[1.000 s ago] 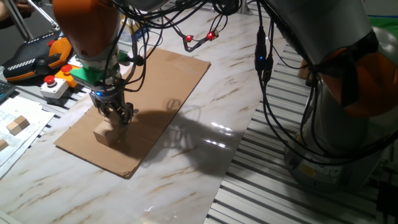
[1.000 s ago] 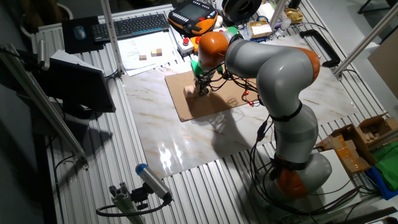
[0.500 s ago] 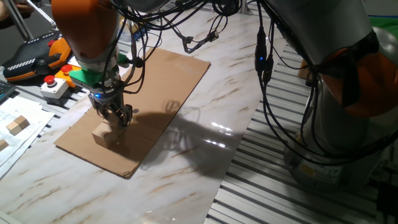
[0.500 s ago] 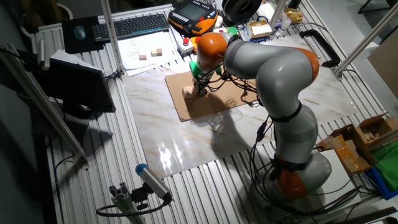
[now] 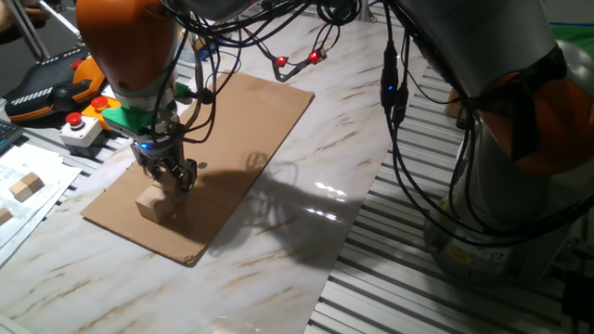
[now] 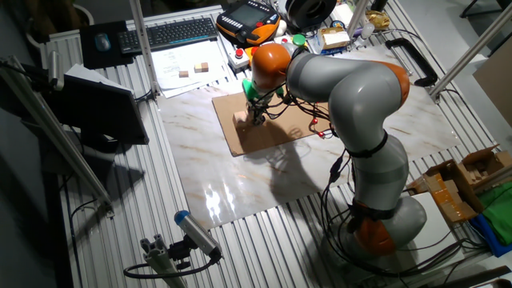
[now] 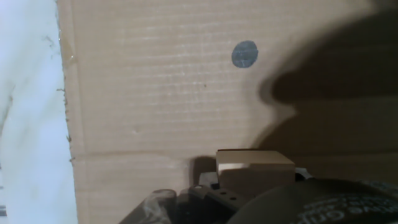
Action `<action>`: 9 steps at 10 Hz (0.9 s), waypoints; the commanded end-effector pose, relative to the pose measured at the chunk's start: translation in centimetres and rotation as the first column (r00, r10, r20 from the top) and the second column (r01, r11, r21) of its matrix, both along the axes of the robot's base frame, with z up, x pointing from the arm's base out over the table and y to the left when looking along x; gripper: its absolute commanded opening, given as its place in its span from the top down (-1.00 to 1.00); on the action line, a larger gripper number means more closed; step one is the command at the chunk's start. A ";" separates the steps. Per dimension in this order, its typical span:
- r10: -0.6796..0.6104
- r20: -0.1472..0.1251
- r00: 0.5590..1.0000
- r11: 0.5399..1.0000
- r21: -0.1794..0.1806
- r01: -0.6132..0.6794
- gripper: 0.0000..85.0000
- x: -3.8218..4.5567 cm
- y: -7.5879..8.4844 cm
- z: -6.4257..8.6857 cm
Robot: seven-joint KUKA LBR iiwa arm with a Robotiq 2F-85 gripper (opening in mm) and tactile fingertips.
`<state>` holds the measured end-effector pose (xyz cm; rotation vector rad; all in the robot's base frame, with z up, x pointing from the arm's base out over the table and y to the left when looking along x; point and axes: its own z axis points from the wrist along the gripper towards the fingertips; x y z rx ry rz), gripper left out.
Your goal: Use the gripper to push the small block from left to right
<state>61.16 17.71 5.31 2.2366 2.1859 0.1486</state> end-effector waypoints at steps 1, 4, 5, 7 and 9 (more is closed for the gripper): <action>0.000 0.000 1.000 1.000 0.001 0.000 0.98 0.03 0.0 0.0; 0.010 -0.009 1.000 1.000 -0.007 -0.010 0.98 0.32 -0.7 -0.1; 0.013 -0.010 1.000 1.000 -0.015 -0.013 0.98 0.40 -0.8 -0.1; 0.011 -0.012 1.000 1.000 -0.018 -0.011 0.76 0.42 -0.8 -0.2; -0.012 -0.002 1.000 1.000 -0.013 0.012 -0.06 0.40 -0.6 -0.7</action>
